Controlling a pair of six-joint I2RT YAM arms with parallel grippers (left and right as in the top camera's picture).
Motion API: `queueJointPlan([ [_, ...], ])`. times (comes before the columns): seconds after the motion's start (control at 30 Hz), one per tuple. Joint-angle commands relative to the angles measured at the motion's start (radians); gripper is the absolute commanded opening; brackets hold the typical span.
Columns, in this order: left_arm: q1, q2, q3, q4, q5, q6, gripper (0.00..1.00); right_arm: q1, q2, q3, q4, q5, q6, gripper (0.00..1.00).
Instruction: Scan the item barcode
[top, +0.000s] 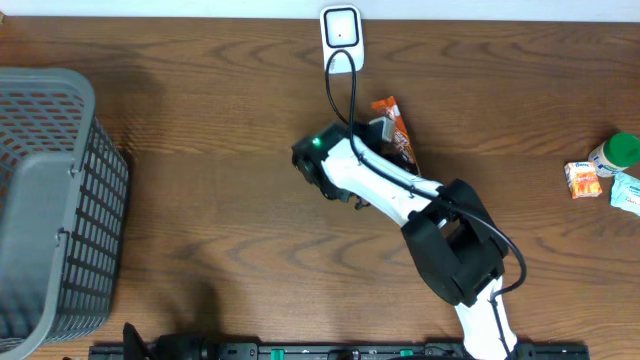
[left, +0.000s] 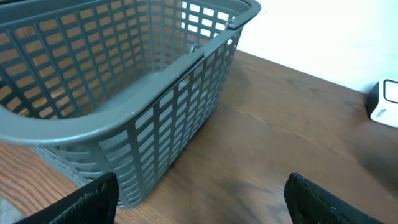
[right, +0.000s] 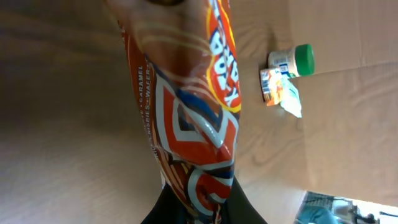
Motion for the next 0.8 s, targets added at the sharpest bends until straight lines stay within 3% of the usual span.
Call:
queueJointPlan([
  [0.0, -0.012, -0.001, -0.001, 0.001, 0.01, -0.001, 0.85, 0.025, -0.001, -0.103, 0.047, 0.097, 0.165, 0.02],
  [0.23, -0.012, -0.001, -0.001, 0.001, 0.01, -0.001, 0.85, 0.171, -0.001, -0.252, 0.078, 0.085, 0.186, 0.02],
  [0.3, -0.012, -0.001, -0.001, 0.001, 0.01, -0.001, 0.85, 0.225, -0.001, -0.26, 0.068, 0.062, 0.186, 0.24],
  [0.37, -0.012, -0.001, -0.001, 0.001, 0.01, -0.001, 0.85, 0.286, -0.002, -0.259, 0.061, 0.033, 0.187, 0.66],
  [0.47, -0.012, -0.001, -0.001, 0.001, 0.01, -0.001, 0.85, 0.348, -0.004, -0.252, 0.059, 0.025, 0.182, 0.94],
  [0.53, -0.012, -0.001, -0.001, 0.001, 0.01, -0.001, 0.85, 0.369, -0.005, -0.229, 0.039, 0.025, 0.158, 0.99],
  [0.77, -0.012, -0.001, -0.001, 0.001, 0.01, -0.001, 0.85, 0.301, -0.007, -0.075, 0.039, -0.081, -0.043, 0.99],
])
